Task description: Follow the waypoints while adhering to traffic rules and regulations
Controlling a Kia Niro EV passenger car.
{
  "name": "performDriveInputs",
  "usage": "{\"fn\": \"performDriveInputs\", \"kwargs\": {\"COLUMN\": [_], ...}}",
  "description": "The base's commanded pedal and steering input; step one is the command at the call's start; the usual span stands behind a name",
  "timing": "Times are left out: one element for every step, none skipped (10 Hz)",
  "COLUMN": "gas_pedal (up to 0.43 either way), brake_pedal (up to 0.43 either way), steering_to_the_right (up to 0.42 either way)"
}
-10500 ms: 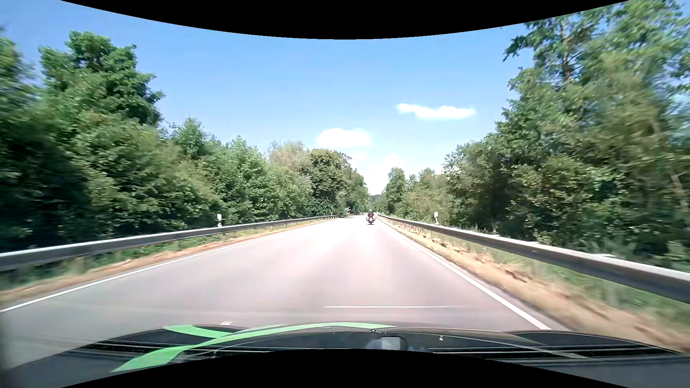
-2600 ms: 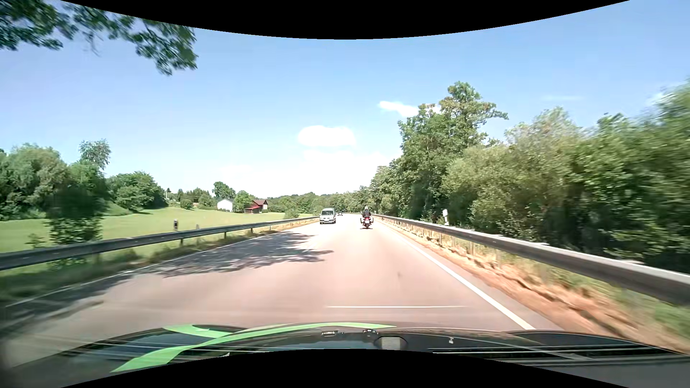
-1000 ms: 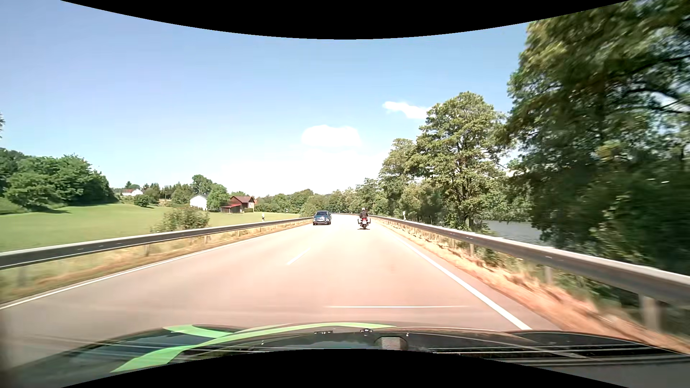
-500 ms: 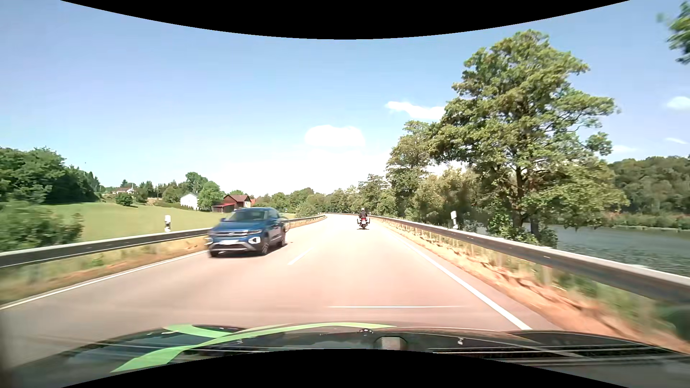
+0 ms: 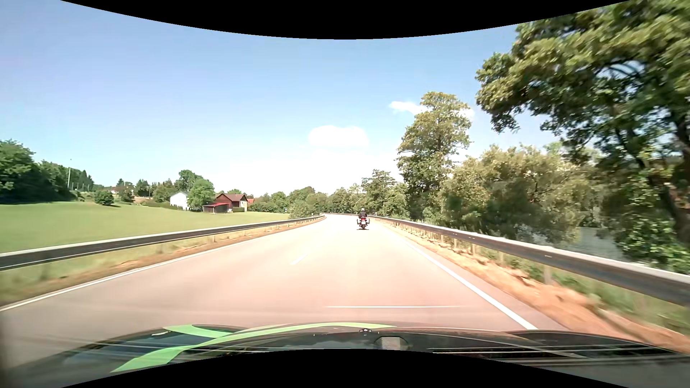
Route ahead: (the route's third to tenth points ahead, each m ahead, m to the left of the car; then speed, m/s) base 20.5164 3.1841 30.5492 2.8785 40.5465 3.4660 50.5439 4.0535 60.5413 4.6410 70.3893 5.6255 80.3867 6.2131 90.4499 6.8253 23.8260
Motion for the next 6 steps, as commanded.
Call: {"fn": "performDriveInputs", "kwargs": {"gas_pedal": [0.169,0.169,0.169,0.169,0.157,0.138], "brake_pedal": [0.000,0.000,0.000,0.000,0.000,0.000], "steering_to_the_right": [-0.007,-0.007,-0.007,-0.007,-0.006,-0.006]}}
